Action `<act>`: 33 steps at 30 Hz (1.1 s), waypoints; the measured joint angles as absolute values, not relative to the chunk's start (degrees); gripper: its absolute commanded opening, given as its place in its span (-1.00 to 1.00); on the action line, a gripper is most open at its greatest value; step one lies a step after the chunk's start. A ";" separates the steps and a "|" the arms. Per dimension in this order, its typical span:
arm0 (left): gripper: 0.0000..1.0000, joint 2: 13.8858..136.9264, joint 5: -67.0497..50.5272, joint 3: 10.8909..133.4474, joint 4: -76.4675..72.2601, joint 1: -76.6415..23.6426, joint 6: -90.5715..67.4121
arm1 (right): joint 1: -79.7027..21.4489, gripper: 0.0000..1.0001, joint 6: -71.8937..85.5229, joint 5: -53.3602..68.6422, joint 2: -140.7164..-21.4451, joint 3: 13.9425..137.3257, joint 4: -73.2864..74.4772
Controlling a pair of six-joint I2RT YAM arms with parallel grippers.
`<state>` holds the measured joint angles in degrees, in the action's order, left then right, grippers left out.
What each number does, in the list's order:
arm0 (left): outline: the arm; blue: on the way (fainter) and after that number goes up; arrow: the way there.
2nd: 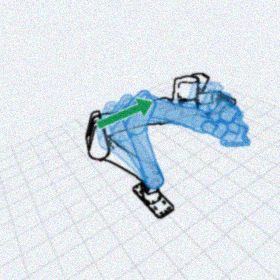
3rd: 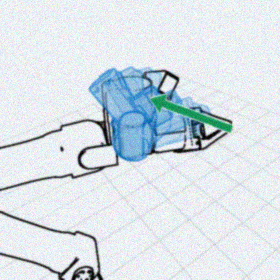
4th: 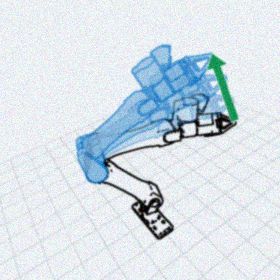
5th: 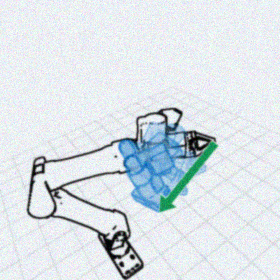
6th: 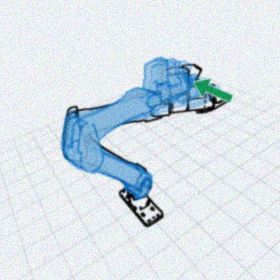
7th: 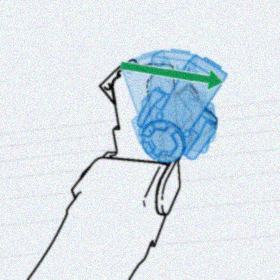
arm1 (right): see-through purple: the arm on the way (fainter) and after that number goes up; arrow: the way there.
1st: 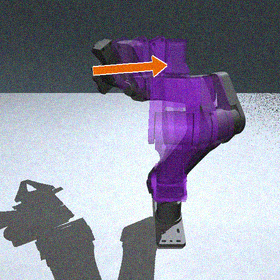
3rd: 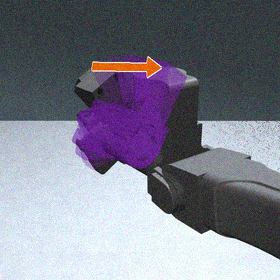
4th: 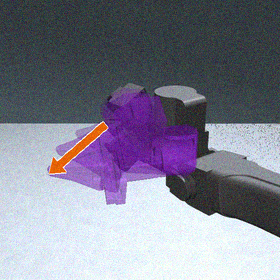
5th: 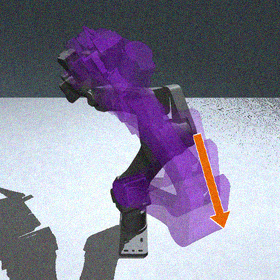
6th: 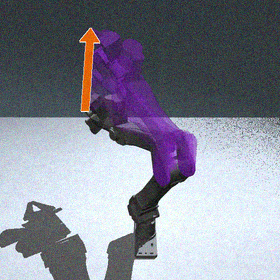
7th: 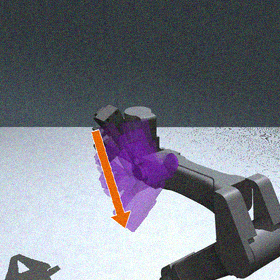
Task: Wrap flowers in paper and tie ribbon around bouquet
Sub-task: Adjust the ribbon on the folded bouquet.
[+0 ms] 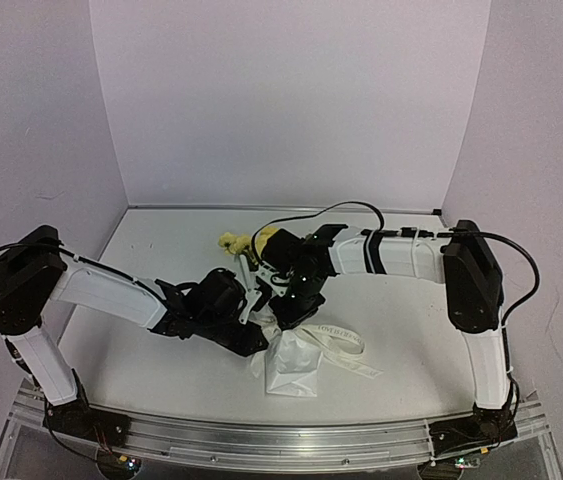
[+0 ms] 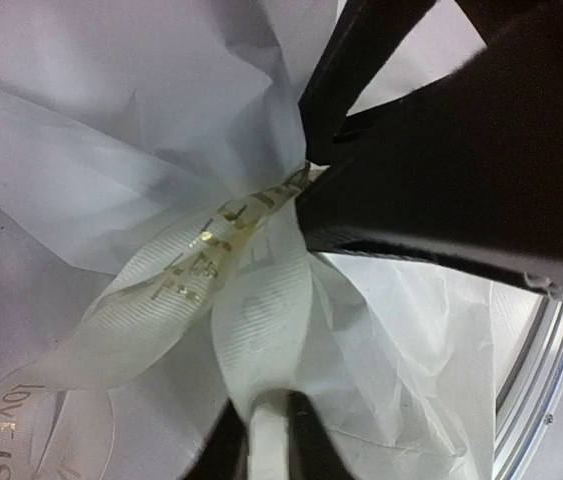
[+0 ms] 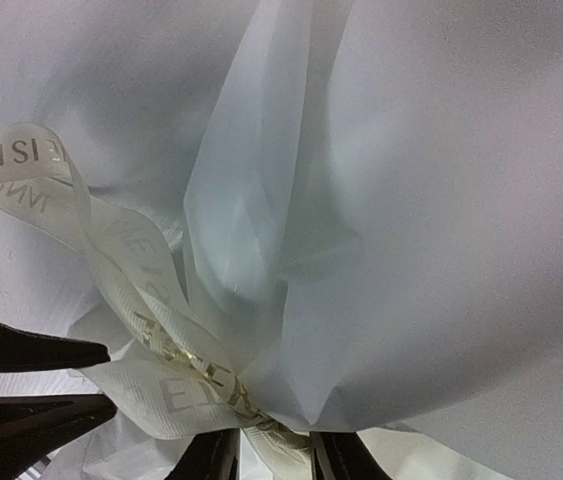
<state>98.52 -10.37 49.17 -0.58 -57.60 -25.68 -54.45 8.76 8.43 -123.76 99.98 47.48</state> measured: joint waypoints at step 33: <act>-1.00 88.70 -0.85 44.39 3.19 -57.16 -31.98 | -56.00 -0.87 9.93 7.54 -123.79 99.57 43.96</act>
<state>88.70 -0.85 44.39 3.19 -57.16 -31.98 -56.00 9.93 7.54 -123.79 99.57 43.96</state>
